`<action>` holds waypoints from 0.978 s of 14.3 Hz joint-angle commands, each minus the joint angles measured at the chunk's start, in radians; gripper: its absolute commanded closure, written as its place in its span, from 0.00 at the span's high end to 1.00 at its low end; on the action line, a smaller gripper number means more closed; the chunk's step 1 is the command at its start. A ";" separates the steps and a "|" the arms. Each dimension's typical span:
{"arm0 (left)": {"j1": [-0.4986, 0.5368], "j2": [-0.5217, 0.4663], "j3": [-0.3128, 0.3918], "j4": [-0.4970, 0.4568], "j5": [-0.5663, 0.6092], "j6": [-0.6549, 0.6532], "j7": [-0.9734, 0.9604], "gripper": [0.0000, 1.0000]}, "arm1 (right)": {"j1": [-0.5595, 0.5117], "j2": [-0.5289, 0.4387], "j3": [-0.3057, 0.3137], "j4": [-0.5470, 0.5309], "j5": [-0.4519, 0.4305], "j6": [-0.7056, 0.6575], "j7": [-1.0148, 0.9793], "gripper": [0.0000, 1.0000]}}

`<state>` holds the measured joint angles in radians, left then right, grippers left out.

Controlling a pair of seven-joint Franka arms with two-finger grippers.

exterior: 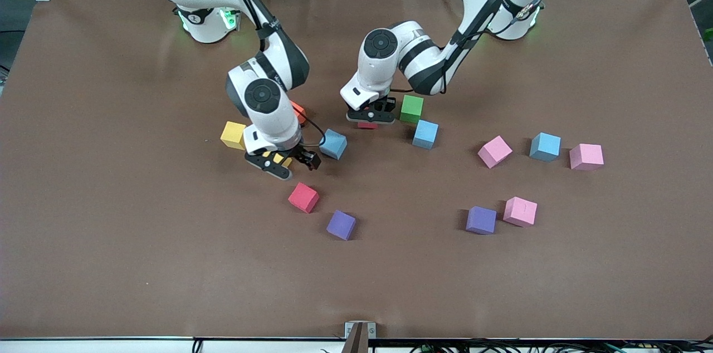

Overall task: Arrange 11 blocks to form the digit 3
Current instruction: 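Lift the red cube with the left gripper while the right gripper grasps blue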

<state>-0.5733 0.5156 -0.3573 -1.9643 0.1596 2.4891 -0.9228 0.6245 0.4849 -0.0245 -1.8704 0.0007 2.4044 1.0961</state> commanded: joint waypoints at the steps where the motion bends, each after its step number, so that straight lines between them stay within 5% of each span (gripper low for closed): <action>1: -0.007 0.023 -0.002 0.025 0.011 0.010 -0.040 0.25 | 0.041 0.004 -0.006 0.004 0.025 0.007 0.053 1.00; 14: -0.026 0.060 -0.003 0.039 0.017 0.013 -0.053 0.28 | 0.081 0.021 -0.008 0.004 0.081 0.021 0.051 1.00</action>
<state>-0.5932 0.5609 -0.3603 -1.9368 0.1595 2.4950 -0.9803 0.7012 0.5027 -0.0277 -1.8699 0.0625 2.4107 1.1390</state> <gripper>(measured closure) 0.467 0.000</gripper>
